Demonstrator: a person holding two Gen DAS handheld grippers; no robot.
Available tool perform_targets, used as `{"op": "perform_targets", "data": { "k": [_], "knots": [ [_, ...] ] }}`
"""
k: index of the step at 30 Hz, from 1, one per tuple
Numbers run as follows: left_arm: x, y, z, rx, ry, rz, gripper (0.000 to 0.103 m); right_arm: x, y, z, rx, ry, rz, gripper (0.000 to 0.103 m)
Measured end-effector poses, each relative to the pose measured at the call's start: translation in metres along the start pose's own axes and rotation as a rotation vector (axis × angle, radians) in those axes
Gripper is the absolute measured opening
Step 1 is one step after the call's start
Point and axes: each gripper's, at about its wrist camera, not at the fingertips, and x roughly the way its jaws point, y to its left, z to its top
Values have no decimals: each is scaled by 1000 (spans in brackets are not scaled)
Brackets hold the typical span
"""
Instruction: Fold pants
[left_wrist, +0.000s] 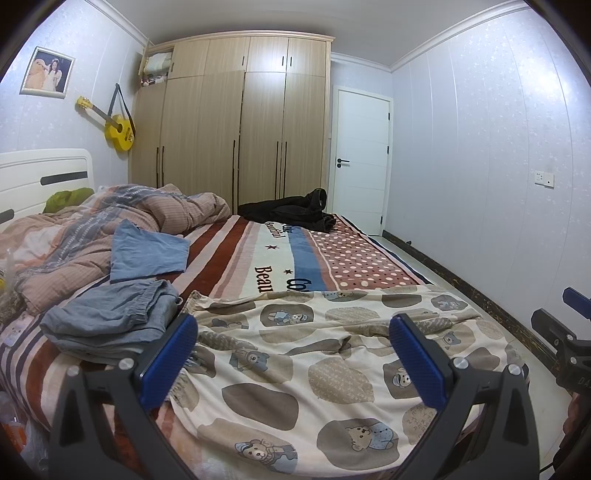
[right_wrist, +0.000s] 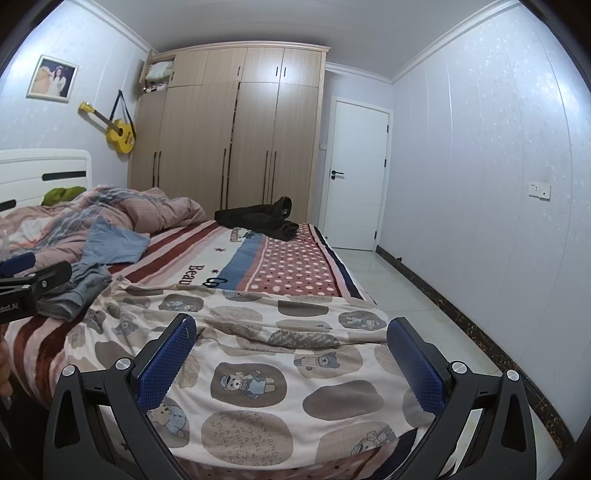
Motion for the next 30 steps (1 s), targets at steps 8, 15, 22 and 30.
{"op": "perform_targets", "data": {
  "k": [8, 15, 22, 30],
  "knots": [
    [0, 0, 0, 0, 2, 0, 102, 1, -1, 0, 2, 0, 0, 103],
    [9, -2, -7, -10, 26, -8, 102, 3, -4, -2, 31, 1, 0, 103],
    [27, 5, -17, -22, 92, -5, 102, 18, -5, -14, 44, 36, 8, 103],
    [61, 23, -40, -56, 227, -7, 102, 50, -14, -39, 51, 133, 11, 103]
  ]
}}
